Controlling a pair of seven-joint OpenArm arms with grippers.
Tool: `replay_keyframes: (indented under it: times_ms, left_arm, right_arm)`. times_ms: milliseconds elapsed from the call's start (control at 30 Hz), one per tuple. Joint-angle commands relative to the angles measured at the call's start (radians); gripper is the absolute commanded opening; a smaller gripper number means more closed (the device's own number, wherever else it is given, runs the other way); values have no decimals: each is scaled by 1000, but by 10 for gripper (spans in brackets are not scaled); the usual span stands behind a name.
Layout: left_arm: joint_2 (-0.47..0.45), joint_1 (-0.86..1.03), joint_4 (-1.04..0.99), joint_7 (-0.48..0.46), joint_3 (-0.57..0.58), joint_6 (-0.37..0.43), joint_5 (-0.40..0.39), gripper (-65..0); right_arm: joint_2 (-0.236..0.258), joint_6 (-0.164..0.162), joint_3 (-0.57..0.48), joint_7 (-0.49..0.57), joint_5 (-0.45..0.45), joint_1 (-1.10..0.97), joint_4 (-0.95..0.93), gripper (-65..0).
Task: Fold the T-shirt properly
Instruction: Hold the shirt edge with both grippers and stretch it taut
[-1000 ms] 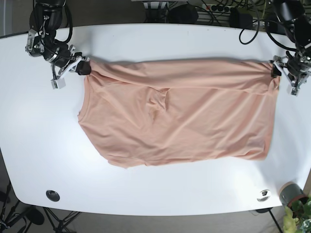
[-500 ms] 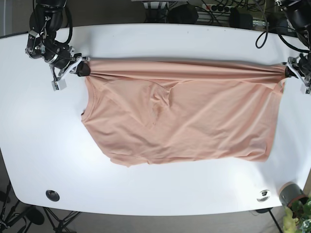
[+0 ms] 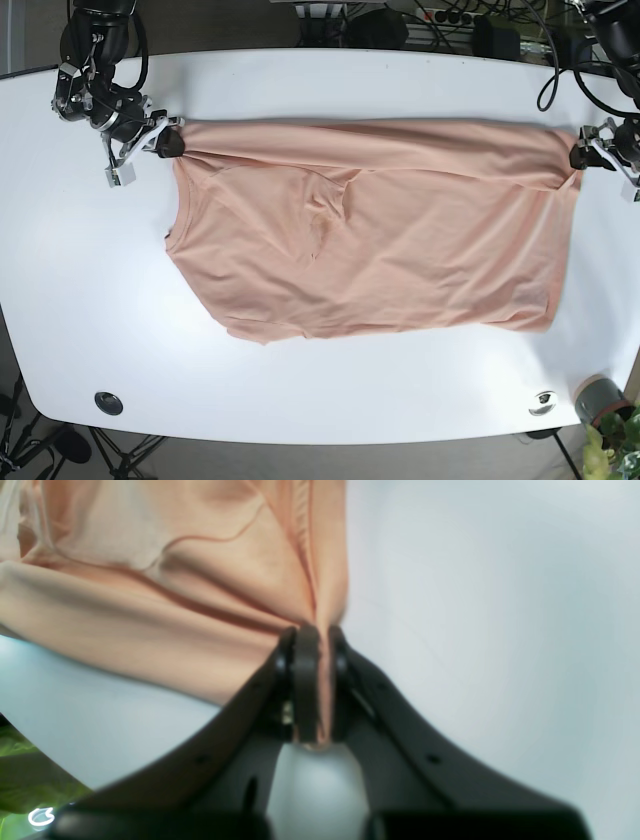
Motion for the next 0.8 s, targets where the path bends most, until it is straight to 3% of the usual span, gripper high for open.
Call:
replay_keyframes:
  times_ms: [0,100,467,600,767]
  left_arm:
    - [-43,-13,18,40,-1,-1,-72,-219]
    - [-56,-15,19,60,2,-1,-118,-229]
    - [-33,-29,131,100,10,-1,-130,-228]
    - [-14,-27,188,100,57,-1,-103,-229]
    - [-11,-23,193,93,67,-1,-20,-229]
  right_arm:
    - [15,-13,5,-17,-36,-2,9,-650]
    - [13,-13,5,-17,-36,-2,9,-650]
    - [13,-2,5,-17,-36,1,9,-650]
    - [1,22,5,-17,-39,1,9,-650]
    - [-5,24,5,-17,-42,1,9,-650]
